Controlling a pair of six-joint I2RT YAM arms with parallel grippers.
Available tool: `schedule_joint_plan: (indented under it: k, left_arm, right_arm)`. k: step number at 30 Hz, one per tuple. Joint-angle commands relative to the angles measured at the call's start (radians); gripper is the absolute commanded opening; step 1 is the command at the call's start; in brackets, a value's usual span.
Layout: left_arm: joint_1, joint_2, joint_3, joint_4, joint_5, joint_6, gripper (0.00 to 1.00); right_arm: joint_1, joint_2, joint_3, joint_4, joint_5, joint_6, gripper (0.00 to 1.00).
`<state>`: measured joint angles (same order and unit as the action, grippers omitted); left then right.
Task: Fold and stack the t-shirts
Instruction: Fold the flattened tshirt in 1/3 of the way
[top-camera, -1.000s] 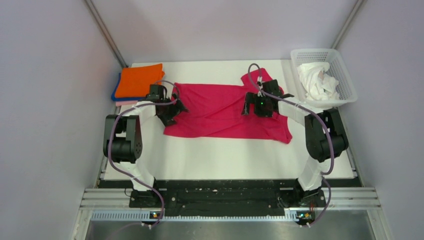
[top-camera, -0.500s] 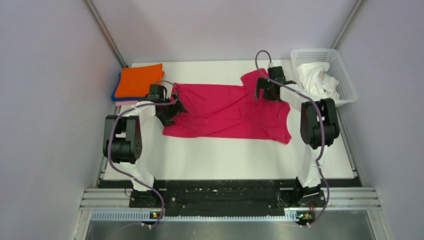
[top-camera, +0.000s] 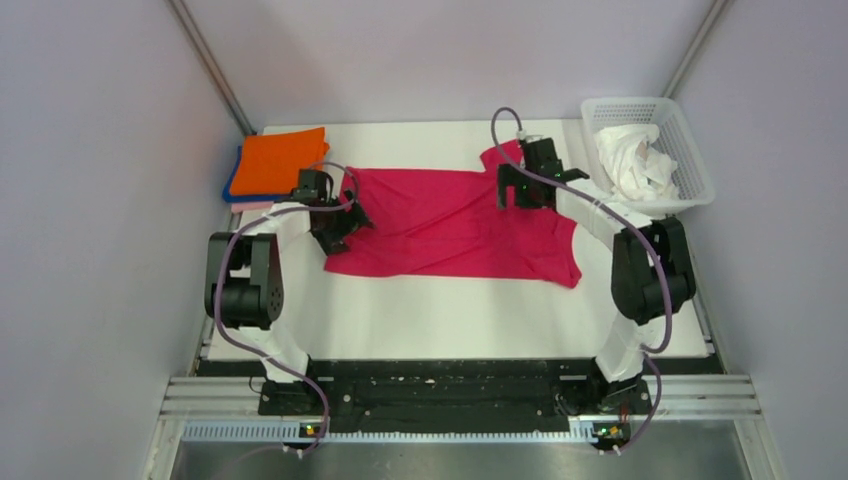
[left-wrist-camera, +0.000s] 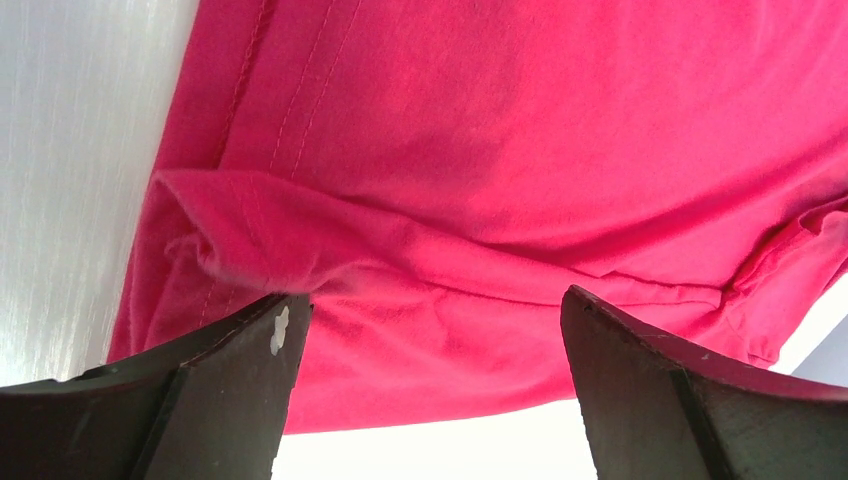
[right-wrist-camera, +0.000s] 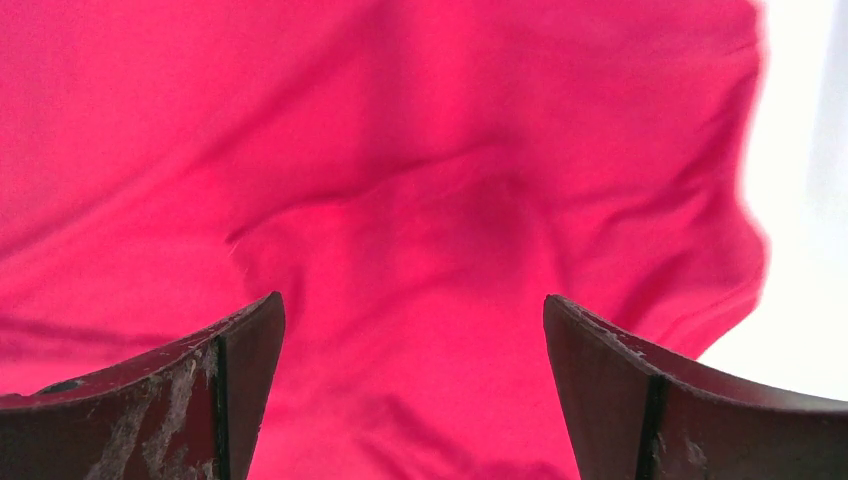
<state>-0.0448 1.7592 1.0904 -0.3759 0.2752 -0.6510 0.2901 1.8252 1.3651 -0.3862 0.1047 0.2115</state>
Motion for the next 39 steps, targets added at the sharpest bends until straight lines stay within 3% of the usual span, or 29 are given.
schedule_joint_plan:
  k: [1,8,16,24,29,39]
  left_arm:
    - [-0.007,-0.080,0.014,-0.036,0.005,0.017,0.99]
    - [-0.029,-0.055,0.010,0.024,0.010,0.007,0.99]
    - [-0.029,-0.009,-0.106,0.036,-0.015,-0.017,0.99]
    - [-0.038,-0.202,-0.351,0.035,-0.045,-0.074,0.99]
    - [-0.069,-0.355,-0.502,0.013,-0.066,-0.135,0.99]
    - [-0.126,-0.638,-0.663,-0.091,-0.162,-0.261,0.99]
  right_arm:
    - [0.088,-0.117,-0.115,0.015,-0.028,0.048,0.99]
    - [0.107,-0.157,-0.297,0.056,-0.085,0.158,0.99]
    - [0.106,-0.138,-0.391,0.008,-0.046,0.182,0.99]
    - [0.125,-0.279,-0.537,-0.053,-0.014,0.186,0.99]
    - [0.134,-0.383,-0.630,-0.077,-0.078,0.222,0.99]
    - [0.141,-0.539,-0.712,-0.111,-0.090,0.254,0.99]
